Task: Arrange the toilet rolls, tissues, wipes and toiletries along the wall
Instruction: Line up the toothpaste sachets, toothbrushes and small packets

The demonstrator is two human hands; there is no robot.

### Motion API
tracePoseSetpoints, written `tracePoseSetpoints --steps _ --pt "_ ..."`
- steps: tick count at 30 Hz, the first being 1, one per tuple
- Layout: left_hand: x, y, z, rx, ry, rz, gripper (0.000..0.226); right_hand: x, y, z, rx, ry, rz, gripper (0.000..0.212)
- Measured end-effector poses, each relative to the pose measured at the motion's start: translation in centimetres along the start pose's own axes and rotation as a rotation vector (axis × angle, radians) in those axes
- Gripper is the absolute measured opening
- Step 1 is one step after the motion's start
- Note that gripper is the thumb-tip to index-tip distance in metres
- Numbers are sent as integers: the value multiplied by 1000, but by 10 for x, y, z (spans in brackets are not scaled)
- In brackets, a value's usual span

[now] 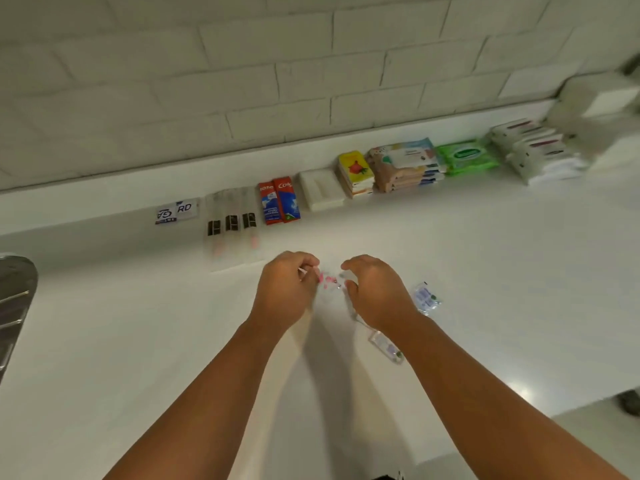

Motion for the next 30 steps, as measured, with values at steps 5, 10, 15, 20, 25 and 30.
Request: tracePoseSetpoints --steps 5,10,15,20,25,30 --pt "-26 -20 -54 62 188 -145 24 -35 -56 16 -30 59 -62 32" --pt "-35 -33 -91 193 350 -209 43 -62 -89 11 -50 183 -75 33" --pt "-40 -42 -101 444 378 -203 53 -70 -105 3 -97 197 -31 38" --pt "-44 -46 -102 497 354 -96 46 -64 -111 4 -86 257 -50 40" --pt "-53 -49 -101 467 263 34 30 -53 -115 6 -85 370 -50 31" --pt "-58 -43 -96 414 190 69 16 -53 -115 7 -53 345 50 24"
Point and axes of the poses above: each hand's wrist, its own x-axis towards the middle knuckle, its own z-axis out of the back of the hand, y = z × x, the point moved 1 cm from there along x, towards the middle knuckle, and after that the axes turned 3 degrees about -z, right-handed, at the moved point
